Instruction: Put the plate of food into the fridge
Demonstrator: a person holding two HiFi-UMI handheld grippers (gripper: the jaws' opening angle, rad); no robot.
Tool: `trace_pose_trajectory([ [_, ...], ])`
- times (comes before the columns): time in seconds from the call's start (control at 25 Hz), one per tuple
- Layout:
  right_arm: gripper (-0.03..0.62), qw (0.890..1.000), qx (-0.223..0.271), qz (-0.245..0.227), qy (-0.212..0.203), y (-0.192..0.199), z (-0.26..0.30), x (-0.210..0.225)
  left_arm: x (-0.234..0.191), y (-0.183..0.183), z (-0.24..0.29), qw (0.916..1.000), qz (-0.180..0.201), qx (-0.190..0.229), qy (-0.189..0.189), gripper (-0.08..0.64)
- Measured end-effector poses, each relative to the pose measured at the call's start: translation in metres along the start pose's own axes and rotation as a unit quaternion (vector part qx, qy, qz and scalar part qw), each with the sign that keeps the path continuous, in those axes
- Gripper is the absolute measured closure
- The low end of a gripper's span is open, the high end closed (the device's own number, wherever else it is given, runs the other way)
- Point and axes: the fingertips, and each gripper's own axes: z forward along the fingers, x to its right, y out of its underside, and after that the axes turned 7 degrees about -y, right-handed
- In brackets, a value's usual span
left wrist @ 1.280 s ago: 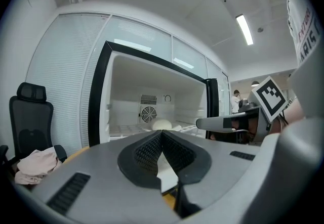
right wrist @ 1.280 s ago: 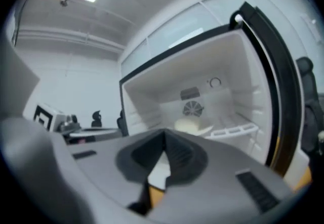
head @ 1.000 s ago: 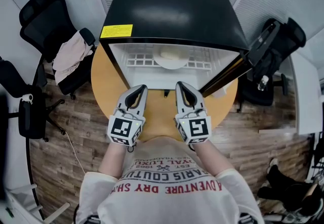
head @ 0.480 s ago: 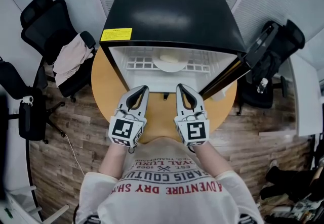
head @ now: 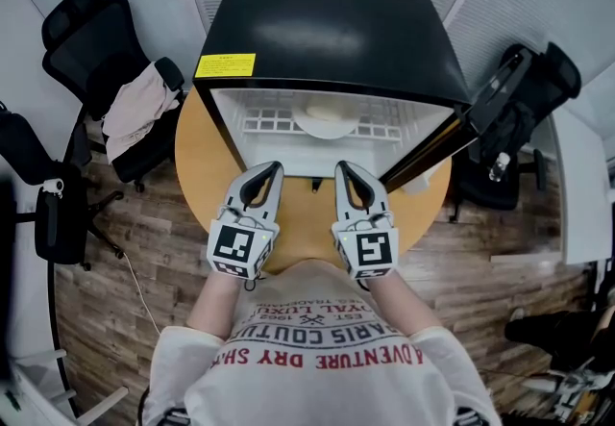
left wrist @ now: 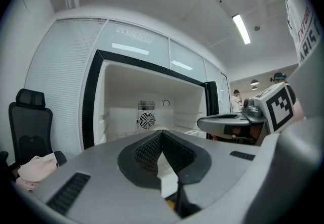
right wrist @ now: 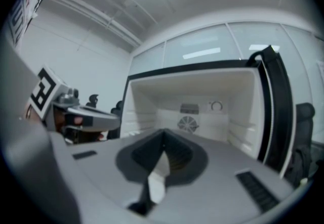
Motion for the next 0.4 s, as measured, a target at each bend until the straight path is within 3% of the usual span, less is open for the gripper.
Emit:
trace_pose_trajectory([
  [0.4, 0.565, 1.000, 0.004, 0.003, 0.011, -0.0025, 0.0031, 0.0082, -0.0020, -0.0072, -0.0003, 0.9998, 0.015, 0.010, -0.010, 0.528],
])
